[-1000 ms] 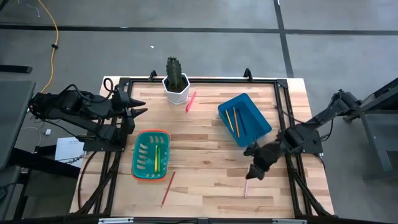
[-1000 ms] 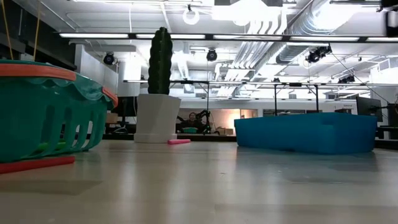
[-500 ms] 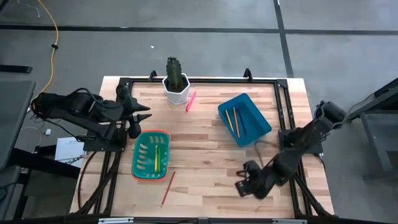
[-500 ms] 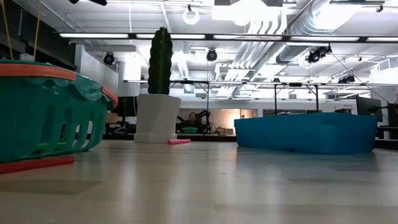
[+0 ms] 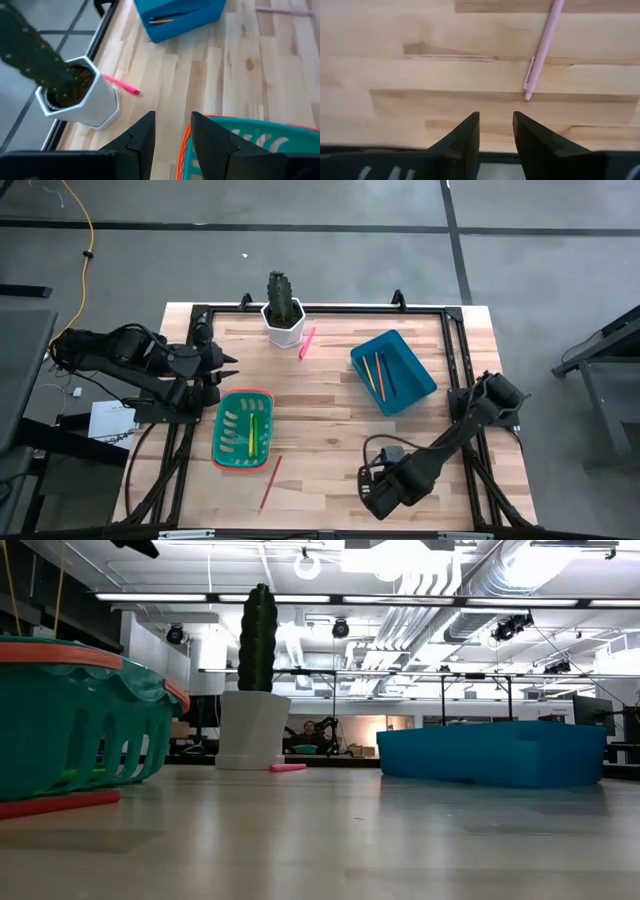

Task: Sort pens & pencils
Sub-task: Put the light pink pen into the green basket

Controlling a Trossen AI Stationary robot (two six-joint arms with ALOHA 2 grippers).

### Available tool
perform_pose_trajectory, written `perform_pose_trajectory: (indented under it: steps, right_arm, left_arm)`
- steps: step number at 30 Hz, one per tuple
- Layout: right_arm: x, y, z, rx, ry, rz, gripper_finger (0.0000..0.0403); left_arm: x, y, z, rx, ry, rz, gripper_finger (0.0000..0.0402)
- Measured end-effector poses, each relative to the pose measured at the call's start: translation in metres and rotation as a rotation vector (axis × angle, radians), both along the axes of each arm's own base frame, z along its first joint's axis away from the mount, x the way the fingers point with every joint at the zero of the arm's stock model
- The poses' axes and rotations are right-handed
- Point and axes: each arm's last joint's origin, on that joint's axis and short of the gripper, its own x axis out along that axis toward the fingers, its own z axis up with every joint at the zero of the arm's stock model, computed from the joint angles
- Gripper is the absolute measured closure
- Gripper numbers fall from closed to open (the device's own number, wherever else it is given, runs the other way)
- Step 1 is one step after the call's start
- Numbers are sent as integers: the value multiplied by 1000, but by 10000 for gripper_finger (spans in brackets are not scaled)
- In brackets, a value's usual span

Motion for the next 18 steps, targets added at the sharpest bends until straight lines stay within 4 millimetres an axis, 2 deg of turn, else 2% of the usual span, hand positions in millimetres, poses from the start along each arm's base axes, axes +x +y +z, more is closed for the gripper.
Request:
perform_pose_trajectory:
  steps: [5, 18]
  right_arm:
    - [-3, 0, -19, 31, 57, -30, 293]
    - [-13, -22, -45, -30, 150, -67, 293]
  left_arm:
    - [0, 0, 0, 28, 21, -50, 289]
    - [0, -2, 0, 26, 41, -120, 289]
